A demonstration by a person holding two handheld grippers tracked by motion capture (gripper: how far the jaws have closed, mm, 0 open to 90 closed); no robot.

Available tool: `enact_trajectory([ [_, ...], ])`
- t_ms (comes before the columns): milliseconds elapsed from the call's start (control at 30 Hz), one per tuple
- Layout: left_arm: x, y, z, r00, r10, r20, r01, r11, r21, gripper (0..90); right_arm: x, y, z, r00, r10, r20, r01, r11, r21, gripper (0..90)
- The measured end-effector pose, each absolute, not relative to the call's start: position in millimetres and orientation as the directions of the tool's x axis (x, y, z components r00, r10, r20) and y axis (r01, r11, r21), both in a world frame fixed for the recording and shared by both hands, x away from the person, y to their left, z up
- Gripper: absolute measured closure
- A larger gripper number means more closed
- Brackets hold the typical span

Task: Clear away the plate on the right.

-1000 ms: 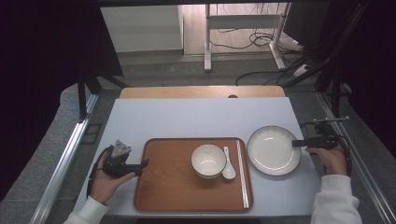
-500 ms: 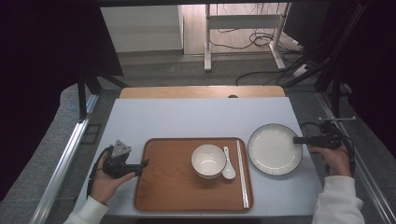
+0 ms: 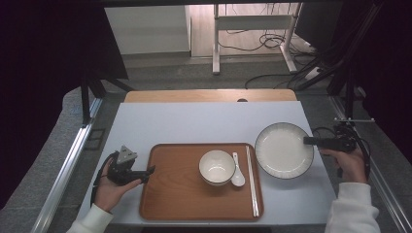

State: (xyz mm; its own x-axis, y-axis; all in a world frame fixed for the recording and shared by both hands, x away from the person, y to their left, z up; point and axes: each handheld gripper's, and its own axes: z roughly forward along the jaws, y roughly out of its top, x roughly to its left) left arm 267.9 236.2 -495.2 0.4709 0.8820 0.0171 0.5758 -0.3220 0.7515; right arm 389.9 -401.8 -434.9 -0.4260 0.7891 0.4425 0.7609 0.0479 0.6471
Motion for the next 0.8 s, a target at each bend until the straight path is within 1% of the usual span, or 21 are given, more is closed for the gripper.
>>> enact_trajectory([
  [433, 268, 237, -495, 0.47, 0.882, 0.014, 0.577, -0.32, 0.752, 15.4, 384, -378, -410, -0.505, 0.747, 0.432, 0.702, 0.064, 0.709, 84.1],
  [600, 268, 237, -495, 0.471, 0.882, 0.015, 0.576, -0.321, 0.752, 15.4, 384, -367, -403, -0.546, 0.712, 0.441, 0.683, 0.072, 0.727, 84.2],
  [800, 268, 236, -496, 0.47, 0.883, 0.013, 0.577, -0.319, 0.752, 15.4, 384, -354, -395, -0.576, 0.699, 0.423, 0.656, 0.087, 0.75, 84.2],
])
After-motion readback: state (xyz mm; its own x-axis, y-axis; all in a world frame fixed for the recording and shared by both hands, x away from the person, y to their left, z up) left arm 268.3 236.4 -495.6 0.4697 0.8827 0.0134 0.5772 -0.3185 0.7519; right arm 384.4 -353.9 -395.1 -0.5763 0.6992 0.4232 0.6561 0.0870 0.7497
